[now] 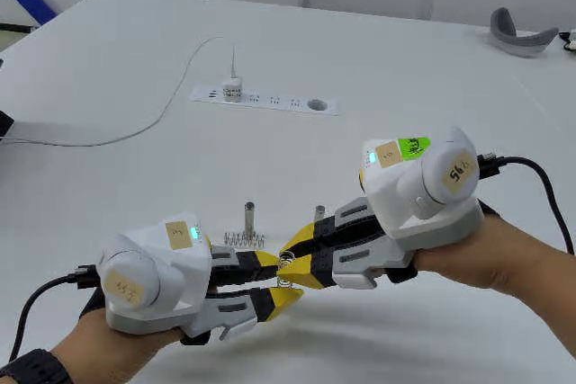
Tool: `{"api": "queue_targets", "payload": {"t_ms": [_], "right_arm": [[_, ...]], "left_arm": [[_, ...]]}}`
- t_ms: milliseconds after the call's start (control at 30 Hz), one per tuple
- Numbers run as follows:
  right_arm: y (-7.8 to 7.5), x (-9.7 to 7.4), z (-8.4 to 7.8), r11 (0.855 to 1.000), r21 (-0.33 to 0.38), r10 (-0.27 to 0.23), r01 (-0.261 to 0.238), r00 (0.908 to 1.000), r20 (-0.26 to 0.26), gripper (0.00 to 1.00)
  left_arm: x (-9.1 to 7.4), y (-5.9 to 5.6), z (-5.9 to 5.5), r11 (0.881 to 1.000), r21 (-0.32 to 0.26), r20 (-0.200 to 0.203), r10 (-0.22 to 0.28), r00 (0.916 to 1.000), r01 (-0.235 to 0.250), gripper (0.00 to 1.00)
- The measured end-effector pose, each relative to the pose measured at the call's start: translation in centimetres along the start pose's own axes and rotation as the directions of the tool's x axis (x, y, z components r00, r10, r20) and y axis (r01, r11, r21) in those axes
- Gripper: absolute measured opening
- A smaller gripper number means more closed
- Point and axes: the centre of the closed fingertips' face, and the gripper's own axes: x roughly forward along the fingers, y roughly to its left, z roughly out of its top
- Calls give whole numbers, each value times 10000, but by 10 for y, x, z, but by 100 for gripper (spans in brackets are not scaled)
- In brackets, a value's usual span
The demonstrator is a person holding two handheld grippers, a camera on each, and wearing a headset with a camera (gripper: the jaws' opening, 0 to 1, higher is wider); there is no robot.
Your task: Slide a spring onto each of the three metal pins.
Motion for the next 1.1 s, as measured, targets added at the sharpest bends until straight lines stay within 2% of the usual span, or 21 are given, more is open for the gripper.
{"api": "queue_targets", "payload": {"t_ms": [367, 667, 767, 967, 1100], "right_arm": [[-12, -10, 0, 9990, 180, -420, 417, 9990, 125, 12], [-25, -22, 3, 9953, 300, -928, 920, 9954, 260, 12], [-31, -26, 3, 9936, 342, -1086, 1077, 9937, 281, 12], [-43, -36, 7, 9877, 450, -1518, 1498, 9874, 450, 12], [-57, -45, 8, 9795, 578, -1964, 1931, 9787, 595, 12]], "left_arm": [[-10, 10, -4, 9979, -512, -79, 391, 9992, -394, 33], [-27, 27, -13, 9897, -963, -250, 1043, 9942, -1062, 45], [-33, 32, -15, 9871, -992, -254, 1235, 9920, -1254, 45], [-42, 44, -17, 9790, -1148, -255, 1668, 9857, -1687, 49], [-44, 51, -23, 9724, -1319, -347, 1896, 9812, -1926, 54]]}}
